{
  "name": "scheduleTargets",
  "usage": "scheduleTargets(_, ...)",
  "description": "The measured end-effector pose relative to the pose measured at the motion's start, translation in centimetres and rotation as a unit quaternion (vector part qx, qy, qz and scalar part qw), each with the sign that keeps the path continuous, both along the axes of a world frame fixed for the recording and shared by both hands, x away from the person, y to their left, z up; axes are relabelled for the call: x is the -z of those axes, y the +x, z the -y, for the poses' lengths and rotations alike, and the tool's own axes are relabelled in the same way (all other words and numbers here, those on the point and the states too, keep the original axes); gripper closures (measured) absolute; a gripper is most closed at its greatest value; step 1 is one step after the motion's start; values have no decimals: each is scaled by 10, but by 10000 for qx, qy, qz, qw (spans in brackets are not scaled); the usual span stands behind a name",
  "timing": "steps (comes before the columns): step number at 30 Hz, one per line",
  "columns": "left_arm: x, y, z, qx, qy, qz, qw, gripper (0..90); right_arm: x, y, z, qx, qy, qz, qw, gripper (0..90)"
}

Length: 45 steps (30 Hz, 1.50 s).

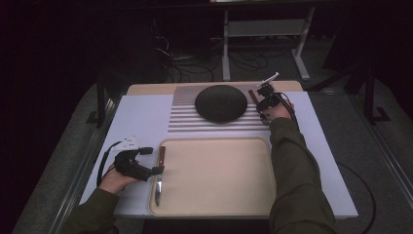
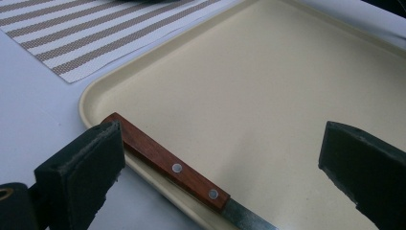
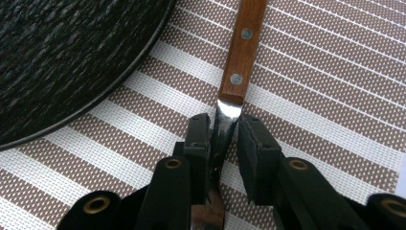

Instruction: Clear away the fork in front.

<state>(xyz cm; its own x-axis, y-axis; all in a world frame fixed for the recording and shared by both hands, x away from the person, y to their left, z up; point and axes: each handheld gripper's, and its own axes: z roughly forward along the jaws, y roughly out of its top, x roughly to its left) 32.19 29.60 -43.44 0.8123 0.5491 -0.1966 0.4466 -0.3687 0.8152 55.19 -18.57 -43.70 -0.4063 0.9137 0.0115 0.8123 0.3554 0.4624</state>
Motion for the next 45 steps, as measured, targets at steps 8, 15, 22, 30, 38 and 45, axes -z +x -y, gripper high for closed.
scheduleTargets(8,0,0,-1,-8,-10,-6,10000,20,0,0,-1,130,57,-48,9999,773)
scheduleTargets(15,0,-1,-1,-10,-1,0,10000,20,0,-1,-2,228,50,-25,9997,810)
scheduleTargets(22,0,-1,-1,-24,-6,-6,10000,20,1,-3,-2,251,71,37,9997,814)
scheduleTargets(30,0,-1,-1,-23,0,-2,10000,20,-3,-8,8,326,422,134,9985,814)
scheduleTargets(38,-1,-1,-1,-28,5,13,10000,20,-20,-21,16,265,622,290,9973,814)
scheduleTargets(45,-2,-2,0,-35,19,34,10000,20,-37,-40,15,36,730,389,9966,814)
